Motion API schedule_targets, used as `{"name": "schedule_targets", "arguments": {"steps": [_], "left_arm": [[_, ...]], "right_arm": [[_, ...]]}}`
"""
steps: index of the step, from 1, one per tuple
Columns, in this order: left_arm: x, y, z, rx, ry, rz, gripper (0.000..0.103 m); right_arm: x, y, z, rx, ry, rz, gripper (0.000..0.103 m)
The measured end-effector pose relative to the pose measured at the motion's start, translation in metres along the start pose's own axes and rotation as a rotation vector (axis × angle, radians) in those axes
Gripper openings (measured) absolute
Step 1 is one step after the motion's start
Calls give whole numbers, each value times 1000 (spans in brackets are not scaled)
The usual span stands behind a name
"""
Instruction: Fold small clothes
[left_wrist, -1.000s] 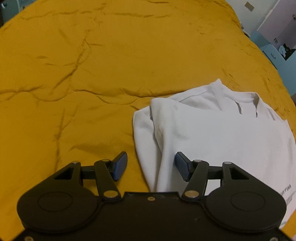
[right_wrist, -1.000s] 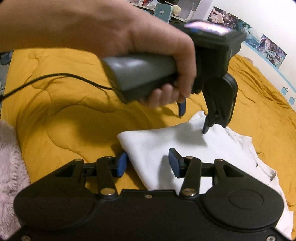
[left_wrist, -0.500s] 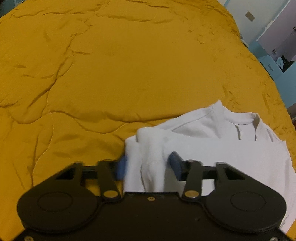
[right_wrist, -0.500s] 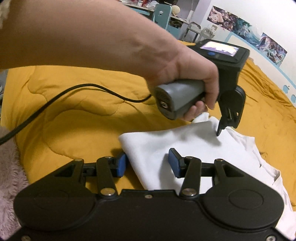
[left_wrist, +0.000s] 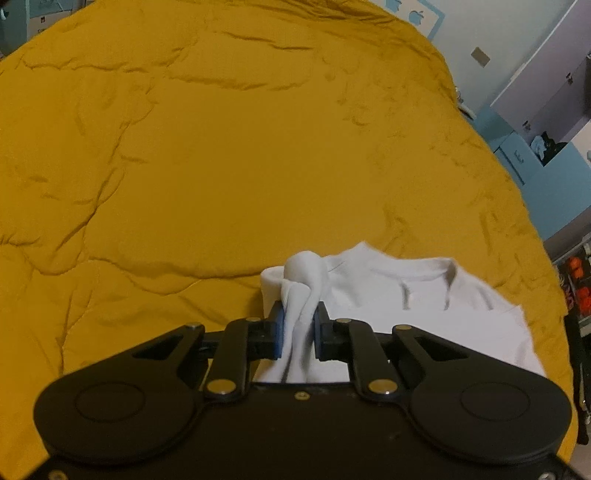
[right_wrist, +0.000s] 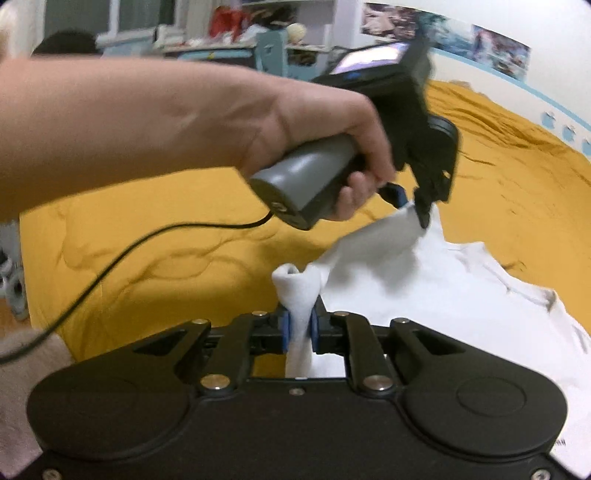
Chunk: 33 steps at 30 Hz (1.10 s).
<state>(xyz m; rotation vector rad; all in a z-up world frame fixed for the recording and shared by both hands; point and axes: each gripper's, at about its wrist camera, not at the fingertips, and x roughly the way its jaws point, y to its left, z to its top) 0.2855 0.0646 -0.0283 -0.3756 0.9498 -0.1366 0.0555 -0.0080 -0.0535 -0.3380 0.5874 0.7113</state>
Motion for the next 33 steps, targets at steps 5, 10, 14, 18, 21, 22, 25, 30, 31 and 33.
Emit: {"name": "schedule_targets", "arguments": {"steps": [5,10,14,18,21,22,25,30,31,33], "left_arm": [[-9,-38,3,34,-22,5,12],[-8,-85,6,71,-31,2,12],[-1,-122,5,99,-29,-9,12],[12,-158,2,118,-22,-23,12],[22,-179,0,123,-20,-39,12],[26,-186,-1,125,-19,-46,12],[38,-204,-1,122,-17,-63,12],[59,-231,-5,118,-7,-82,12],[65,-238,-6,122,-5,-87,12],[71,-250,-7,130,-2,-95,11]], "right_arm": [[-34,-24,-4,71,-42,-42,7],[-52,-51,-14,126,-67,-87,6],[-68,-71,-26,167,-81,-124,6],[-85,-92,-41,208,-92,-162,6],[-93,-107,-53,242,-99,-193,5],[-97,-112,-57,257,-100,-202,5],[-108,-129,-70,299,-103,-236,5],[-118,-159,-92,377,-107,-292,5],[-120,-164,-97,396,-109,-303,5],[-125,-174,-108,442,-115,-320,5]]}}
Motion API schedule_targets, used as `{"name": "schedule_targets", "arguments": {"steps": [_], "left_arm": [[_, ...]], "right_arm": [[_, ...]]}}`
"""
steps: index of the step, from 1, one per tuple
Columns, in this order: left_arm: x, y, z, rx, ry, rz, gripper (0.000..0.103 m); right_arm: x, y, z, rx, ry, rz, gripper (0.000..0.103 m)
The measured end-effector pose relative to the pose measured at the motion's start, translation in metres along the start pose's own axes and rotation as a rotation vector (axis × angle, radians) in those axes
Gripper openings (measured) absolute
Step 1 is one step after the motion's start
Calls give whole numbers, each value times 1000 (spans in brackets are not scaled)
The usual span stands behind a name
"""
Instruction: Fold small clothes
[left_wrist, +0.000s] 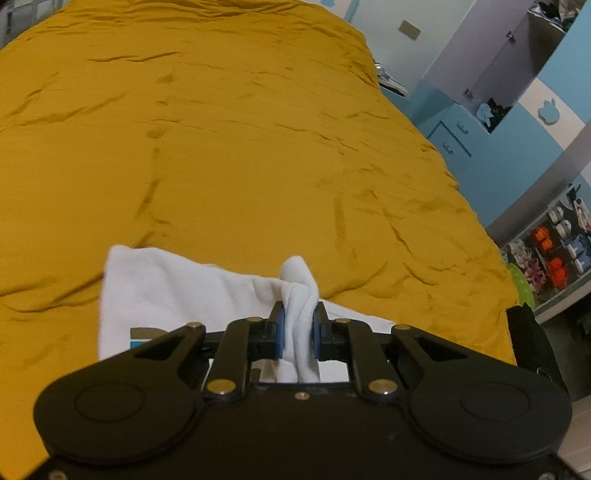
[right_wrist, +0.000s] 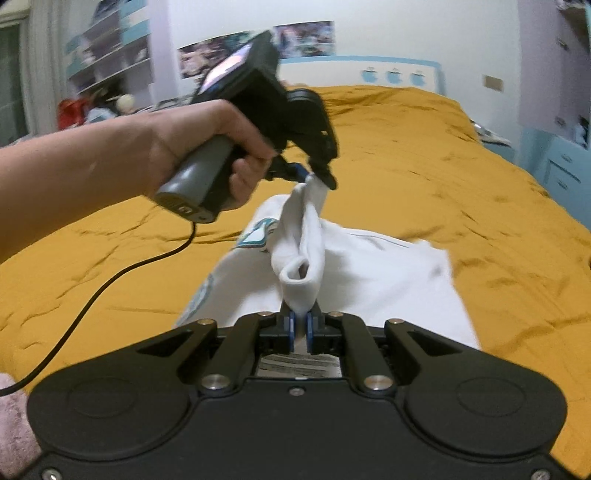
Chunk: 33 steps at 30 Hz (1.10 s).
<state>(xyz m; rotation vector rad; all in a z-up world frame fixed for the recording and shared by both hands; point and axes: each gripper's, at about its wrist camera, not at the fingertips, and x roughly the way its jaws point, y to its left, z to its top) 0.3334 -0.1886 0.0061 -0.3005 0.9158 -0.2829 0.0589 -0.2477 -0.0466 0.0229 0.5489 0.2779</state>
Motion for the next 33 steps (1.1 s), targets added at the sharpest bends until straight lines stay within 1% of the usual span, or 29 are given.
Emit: {"name": "schedule_targets", "arguments": {"steps": [6,9,11,18,23,26,28,30,32,33], "left_arm": [[24,-32,-1,17,20,-25,11],[39,-49,-2,38,36,-23,11],[43,-53,-5,49,47,-20,11],[65,-69,-11,69,78,-8,11],[79,-79,-12,82,96,-3,11],[91,-85,-15,99,119,12,12],[100,-85,-18,111,127,25,18],[102,-86,-19,124,108,17,32],[94,-85,-15,124,75,10,34],[88,-83,-12,124,62,7,36]], "right_arm": [[-5,-49,-9,93,-18,-51,5],[-7,-67,-16,132,-21,-69,5],[-6,-77,-20,166,-18,-70,5],[-3,-96,-37,229,-7,-74,5],[0,-110,-43,271,-2,-81,5],[4,-119,-47,300,7,-81,5],[8,-123,-52,313,22,-87,5],[14,-126,-57,314,45,-95,7],[15,-127,-62,295,63,-110,11],[14,-128,-63,286,69,-111,16]]}}
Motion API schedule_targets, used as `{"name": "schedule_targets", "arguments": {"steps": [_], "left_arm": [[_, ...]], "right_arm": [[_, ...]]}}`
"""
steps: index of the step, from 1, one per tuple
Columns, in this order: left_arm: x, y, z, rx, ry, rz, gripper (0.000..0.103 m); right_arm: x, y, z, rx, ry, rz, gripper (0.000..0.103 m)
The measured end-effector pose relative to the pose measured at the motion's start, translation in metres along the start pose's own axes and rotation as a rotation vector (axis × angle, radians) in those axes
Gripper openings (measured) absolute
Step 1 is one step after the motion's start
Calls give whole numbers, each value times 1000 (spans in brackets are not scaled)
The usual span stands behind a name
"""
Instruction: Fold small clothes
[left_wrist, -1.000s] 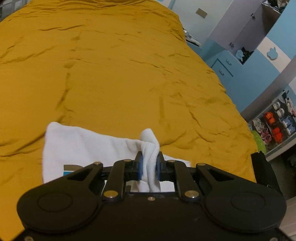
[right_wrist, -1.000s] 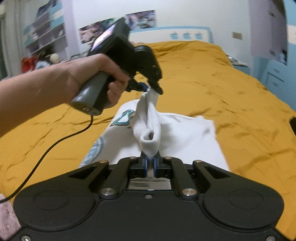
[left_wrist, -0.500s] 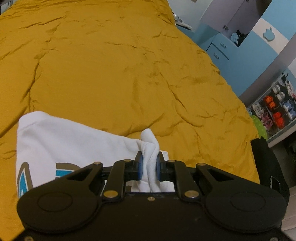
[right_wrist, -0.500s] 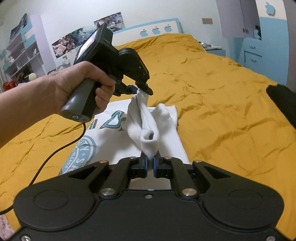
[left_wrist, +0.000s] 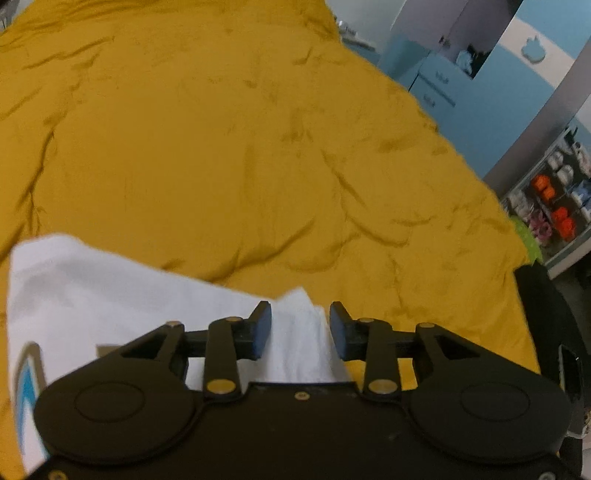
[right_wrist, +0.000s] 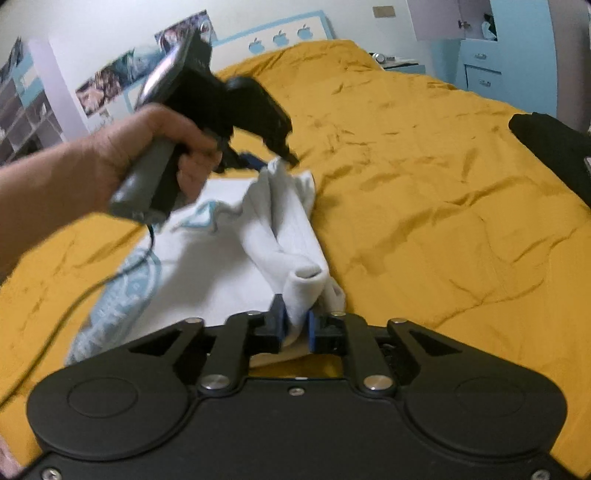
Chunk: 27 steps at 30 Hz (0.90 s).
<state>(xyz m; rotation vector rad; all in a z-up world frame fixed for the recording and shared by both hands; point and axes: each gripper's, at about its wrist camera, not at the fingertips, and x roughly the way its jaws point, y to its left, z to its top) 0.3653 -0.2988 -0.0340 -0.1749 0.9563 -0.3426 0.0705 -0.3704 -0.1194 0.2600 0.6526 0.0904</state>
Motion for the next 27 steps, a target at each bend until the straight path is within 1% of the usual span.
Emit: {"name": "schedule_targets", "arguments": {"steps": [2,3,4,5,6,9,12,14,16,18,21,25,27], "left_arm": [[-20,9,5,1,-20,-2,38],[-34,16,7,5,-38,-6,38],[-50,23,7,13,-57,-5,39],[-67,31,5,21,-79,-2,42],[-86,40,2,30,-97,1,42],[-133,66,-21,52,-118,0,43],[-170,86,-62,46,-116,-15,44],[-186,96,-92,33,-98,-30,44],[-195,101,-122,17,-75,-45,45],[-198,103,-147,4,-50,-52,45],[-194,105,-170,-29,-13,-53,45],[-184,106,-186,-63,9,-41,45],[-180,103,-186,-75,13,-38,45]], "right_arm": [[-5,-2,2,-19,16,6,19],[-9,-4,4,-22,19,6,23],[-13,-5,7,-24,22,-7,36],[-18,-6,11,-32,14,-35,41],[-23,-6,15,-41,-3,-52,46],[-28,-7,39,-61,-56,-42,46],[-16,3,71,-103,-111,-9,46],[2,10,92,-144,-129,23,46],[27,19,112,-172,-118,55,41],[58,21,130,-175,-85,80,36],[99,24,147,-154,3,92,32],[138,28,151,-160,104,27,31],[147,28,149,-148,136,22,31]]}}
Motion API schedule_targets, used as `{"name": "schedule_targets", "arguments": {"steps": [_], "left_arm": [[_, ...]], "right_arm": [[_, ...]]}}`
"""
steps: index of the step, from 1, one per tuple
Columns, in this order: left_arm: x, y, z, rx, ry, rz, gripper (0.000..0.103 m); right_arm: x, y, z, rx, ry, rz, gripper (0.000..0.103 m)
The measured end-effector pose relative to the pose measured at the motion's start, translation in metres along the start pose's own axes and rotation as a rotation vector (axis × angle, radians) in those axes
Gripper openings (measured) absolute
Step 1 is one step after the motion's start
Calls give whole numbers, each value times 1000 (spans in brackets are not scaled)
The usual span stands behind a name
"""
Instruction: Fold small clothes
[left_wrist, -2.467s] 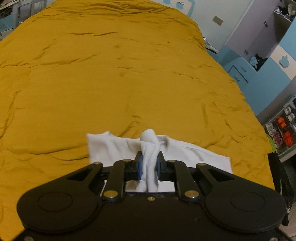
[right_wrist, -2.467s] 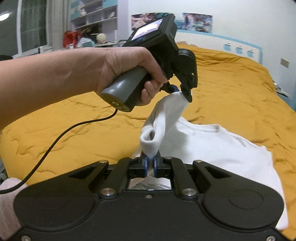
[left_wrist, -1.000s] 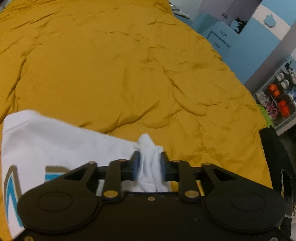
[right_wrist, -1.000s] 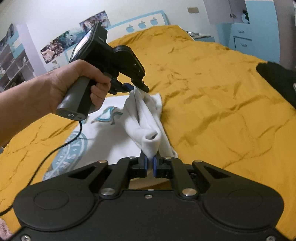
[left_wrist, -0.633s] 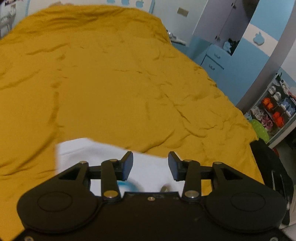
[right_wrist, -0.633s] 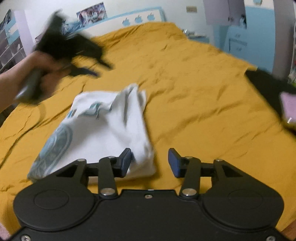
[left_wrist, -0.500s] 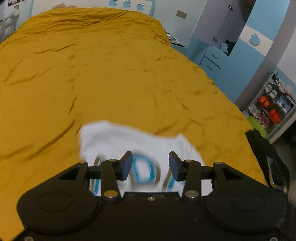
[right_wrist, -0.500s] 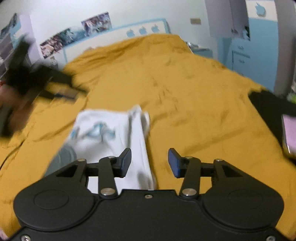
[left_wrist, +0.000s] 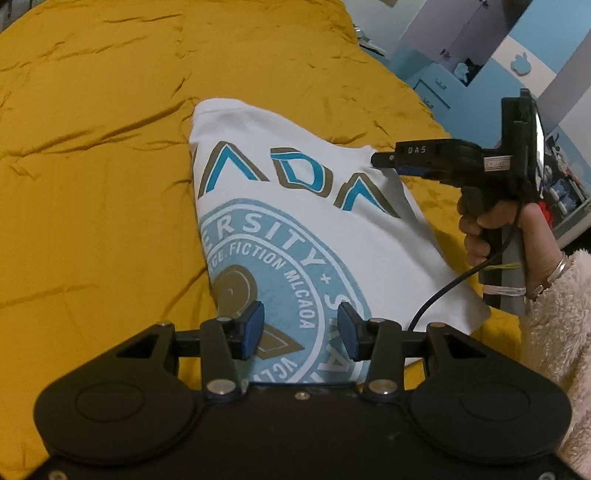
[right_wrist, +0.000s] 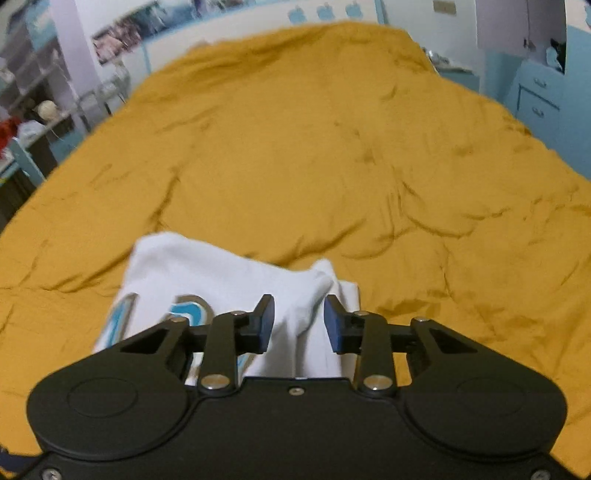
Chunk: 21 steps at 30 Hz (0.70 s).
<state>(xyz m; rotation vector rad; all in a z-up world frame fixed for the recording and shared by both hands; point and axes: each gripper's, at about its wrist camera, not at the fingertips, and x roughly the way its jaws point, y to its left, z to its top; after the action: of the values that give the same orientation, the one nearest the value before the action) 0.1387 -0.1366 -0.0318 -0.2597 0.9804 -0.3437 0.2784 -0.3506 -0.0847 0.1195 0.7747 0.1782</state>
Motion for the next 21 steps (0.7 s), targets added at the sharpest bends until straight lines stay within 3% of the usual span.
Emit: {"name": "schedule_targets", "arguments": {"steps": [4,5,6,7,12,21], "left_arm": [[4,-2,2,-13,11,7,46],[3,-3,2,-11,13,9,46],[1,-4,1,-10,13,12,47],[0,-6,0,-7,14,15,47],[6,-8,6,13,19,21,49],[14,-5,5,8,26,7,52]], "right_arm": [[14,-4,-3,32,59,-15,30],[14,-4,-5,28,51,-28,24],[14,-3,-5,22,40,-33,8],[11,-2,-6,21,30,-29,7],[-12,4,7,-35,-79,-69,5],[35,-22,-8,7,12,-87,3]]}}
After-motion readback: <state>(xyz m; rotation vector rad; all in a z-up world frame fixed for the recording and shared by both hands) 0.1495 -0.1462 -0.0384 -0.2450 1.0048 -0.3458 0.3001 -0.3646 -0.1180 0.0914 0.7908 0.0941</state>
